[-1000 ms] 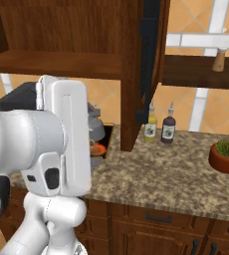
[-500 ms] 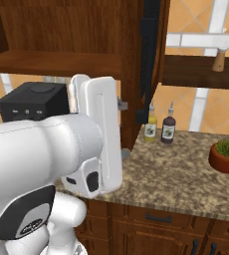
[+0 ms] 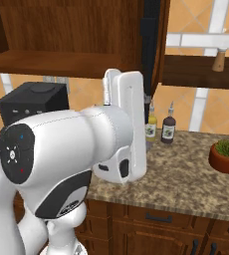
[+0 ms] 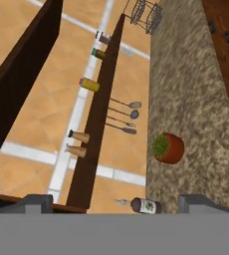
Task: Pick the kettle from the counter and place it on the tray. Then pick the mug from the cabinet and place it on the tray. Then close the cabinet doors.
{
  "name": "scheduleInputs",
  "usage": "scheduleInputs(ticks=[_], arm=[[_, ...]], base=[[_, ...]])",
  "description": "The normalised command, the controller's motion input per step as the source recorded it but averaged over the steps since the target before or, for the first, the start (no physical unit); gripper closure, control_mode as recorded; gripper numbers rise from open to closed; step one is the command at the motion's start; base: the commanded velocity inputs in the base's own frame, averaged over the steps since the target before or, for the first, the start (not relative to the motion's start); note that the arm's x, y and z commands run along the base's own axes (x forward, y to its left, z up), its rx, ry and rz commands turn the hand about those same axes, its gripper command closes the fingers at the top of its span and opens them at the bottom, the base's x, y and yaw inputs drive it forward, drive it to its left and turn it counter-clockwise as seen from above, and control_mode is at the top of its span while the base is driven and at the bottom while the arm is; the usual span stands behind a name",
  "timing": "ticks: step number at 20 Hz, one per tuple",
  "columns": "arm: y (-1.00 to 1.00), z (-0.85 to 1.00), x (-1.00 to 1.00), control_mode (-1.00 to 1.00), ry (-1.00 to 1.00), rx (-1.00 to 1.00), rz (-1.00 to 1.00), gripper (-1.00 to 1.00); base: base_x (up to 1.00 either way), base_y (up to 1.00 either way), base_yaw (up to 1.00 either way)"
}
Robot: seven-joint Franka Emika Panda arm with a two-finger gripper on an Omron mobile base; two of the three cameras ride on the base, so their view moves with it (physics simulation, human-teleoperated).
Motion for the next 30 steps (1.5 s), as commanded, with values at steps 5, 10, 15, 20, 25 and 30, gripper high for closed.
scheduleInputs(ticks=[5, 10, 15, 20, 25, 30], arm=[[-0.08, 0.00, 0.41, -1.00, 0.00, 0.04, 0.00, -1.00], [0.00, 0.00, 0.46, -1.00, 0.01, 0.05, 0.00, -1.00], [0.08, -0.04, 0.47, -1.00, 0.03, 0.01, 0.00, -1.00], [0.47, -0.18, 0.24, -1.00, 0.01, -0.01, 0.02, -1.00], [0.50, -0.09, 0.33, -1.00, 0.00, -0.01, 0.07, -1.00], [0.53, -0.16, 0.47, -1.00, 0.00, -0.02, 0.09, -1.00]], base=[[0.00, 0.00, 0.00], [0.00, 0.00, 0.00], [0.00, 0.00, 0.00], [0.00, 0.00, 0.00], [0.00, 0.00, 0.00], [0.00, 0.00, 0.00]])
